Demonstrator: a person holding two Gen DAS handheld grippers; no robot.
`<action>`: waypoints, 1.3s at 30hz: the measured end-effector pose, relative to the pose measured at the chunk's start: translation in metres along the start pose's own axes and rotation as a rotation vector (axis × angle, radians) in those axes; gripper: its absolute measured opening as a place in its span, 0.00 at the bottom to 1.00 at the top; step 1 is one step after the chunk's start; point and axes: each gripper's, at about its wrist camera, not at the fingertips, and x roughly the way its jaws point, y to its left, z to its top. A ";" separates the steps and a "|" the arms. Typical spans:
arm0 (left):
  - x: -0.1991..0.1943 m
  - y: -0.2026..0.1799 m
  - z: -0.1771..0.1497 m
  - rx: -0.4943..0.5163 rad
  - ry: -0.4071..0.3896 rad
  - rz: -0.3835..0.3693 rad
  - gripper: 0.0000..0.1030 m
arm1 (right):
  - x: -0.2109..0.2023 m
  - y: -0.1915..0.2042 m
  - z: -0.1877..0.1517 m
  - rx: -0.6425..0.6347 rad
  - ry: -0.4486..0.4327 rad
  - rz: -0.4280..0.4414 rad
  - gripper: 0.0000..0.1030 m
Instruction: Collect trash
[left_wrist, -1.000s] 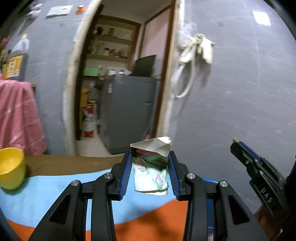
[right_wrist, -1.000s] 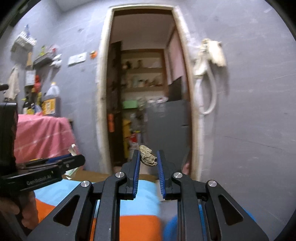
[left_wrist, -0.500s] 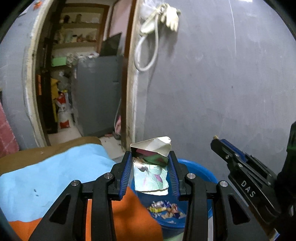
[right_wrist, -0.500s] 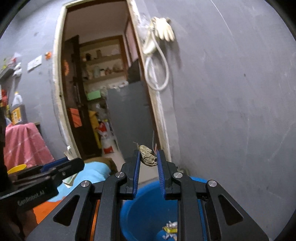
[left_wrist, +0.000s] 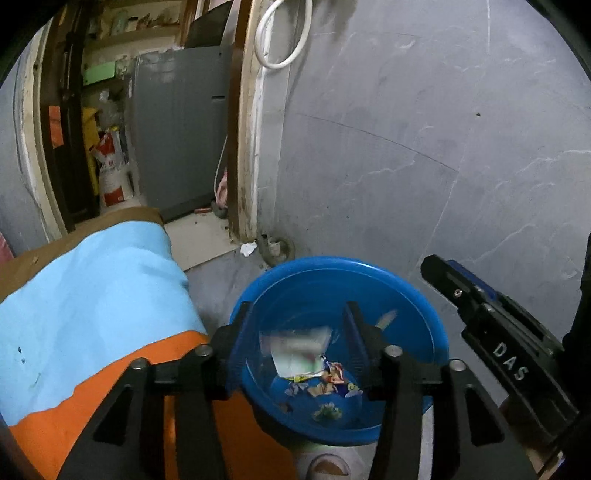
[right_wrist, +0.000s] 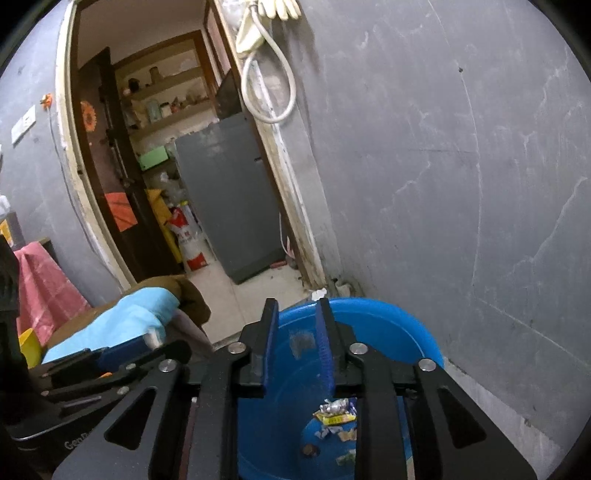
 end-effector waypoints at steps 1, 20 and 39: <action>0.000 0.000 -0.001 -0.003 -0.003 0.003 0.44 | 0.000 -0.001 0.000 0.006 0.000 -0.002 0.27; -0.077 0.035 -0.011 -0.101 -0.161 0.144 0.74 | -0.022 0.014 0.010 -0.036 -0.096 0.000 0.57; -0.209 0.060 -0.067 -0.169 -0.371 0.245 0.98 | -0.112 0.054 -0.015 -0.114 -0.290 0.062 1.00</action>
